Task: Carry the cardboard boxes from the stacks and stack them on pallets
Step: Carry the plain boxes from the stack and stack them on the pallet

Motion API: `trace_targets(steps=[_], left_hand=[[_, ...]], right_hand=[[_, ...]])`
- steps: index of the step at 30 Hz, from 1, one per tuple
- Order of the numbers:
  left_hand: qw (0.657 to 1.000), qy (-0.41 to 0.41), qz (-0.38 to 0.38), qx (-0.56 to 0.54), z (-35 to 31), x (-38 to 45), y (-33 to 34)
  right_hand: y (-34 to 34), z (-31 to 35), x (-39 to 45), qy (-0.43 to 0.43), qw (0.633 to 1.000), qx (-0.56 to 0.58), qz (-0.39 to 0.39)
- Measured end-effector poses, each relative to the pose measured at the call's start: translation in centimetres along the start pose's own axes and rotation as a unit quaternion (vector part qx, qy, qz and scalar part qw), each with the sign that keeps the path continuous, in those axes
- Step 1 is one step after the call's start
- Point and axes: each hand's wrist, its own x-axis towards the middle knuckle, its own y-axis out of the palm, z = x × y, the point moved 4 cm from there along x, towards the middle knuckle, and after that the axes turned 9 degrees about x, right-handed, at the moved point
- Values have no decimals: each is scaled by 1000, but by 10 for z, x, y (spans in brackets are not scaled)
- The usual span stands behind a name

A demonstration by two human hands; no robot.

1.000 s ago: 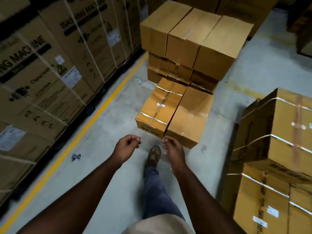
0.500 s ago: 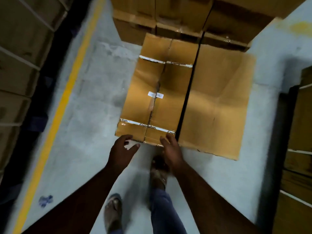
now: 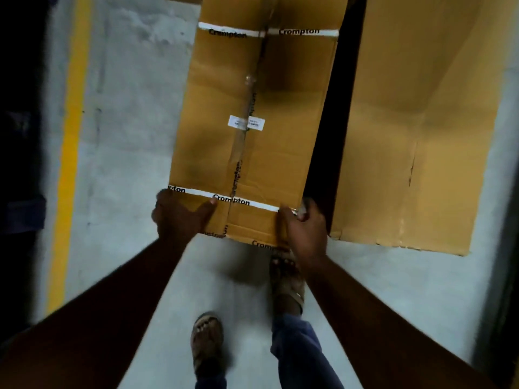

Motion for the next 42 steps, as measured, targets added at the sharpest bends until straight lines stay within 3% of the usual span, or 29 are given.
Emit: trace_targets(steps=[6, 11, 15, 25, 31, 37, 42], left_hand=[[974, 19, 190, -119, 14, 32, -16], [990, -5, 69, -120, 12, -18, -64], [990, -1, 59, -132, 33, -77, -112], [978, 114, 99, -146, 98, -357, -273], [972, 172, 68, -144, 125, -499, -334], [953, 256, 74, -143, 112, -630, -278], [931, 308, 115, -162, 76, -809, -195]], right_hand=[[13, 6, 17, 28, 989, 101, 105], [-23, 16, -38, -40, 986, 129, 97], [-64, 31, -109, -68, 981, 119, 137], [-232, 26, -419, -126, 973, 179, 66], [-316, -2, -545, -156, 962, 211, 74], [-456, -80, -600, -211, 949, 234, 15], [-631, -174, -647, -258, 931, 249, -65]])
